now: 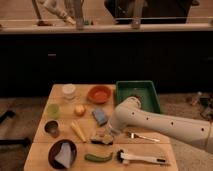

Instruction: Place eraser in table surface

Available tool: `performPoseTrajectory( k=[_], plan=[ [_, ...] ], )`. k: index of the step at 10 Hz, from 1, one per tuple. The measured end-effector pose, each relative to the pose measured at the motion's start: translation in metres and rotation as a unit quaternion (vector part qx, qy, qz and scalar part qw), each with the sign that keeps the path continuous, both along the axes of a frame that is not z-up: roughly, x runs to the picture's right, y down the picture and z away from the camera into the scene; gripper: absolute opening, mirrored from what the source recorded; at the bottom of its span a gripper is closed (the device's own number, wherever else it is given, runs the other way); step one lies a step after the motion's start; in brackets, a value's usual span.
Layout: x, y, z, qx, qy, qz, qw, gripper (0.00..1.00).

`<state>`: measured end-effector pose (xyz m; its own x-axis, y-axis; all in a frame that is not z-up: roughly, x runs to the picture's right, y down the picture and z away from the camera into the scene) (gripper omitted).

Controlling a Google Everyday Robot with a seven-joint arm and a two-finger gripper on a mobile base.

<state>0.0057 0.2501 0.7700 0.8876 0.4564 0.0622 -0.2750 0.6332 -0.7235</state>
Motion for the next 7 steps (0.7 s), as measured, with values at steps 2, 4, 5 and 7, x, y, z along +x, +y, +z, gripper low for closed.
performPoseTrajectory(
  k=[2, 4, 5, 7],
  plan=[
    [0.0002, 0.0000, 0.0000, 0.000, 0.000, 0.000, 1.0000, 0.80],
    [0.0007, 0.0000, 0.0000, 0.000, 0.001, 0.001, 1.0000, 0.80],
    [0.0007, -0.0001, 0.0000, 0.000, 0.001, 0.001, 1.0000, 0.80],
    [0.0006, -0.0001, 0.0000, 0.000, 0.000, 0.001, 1.0000, 0.80]
  ],
)
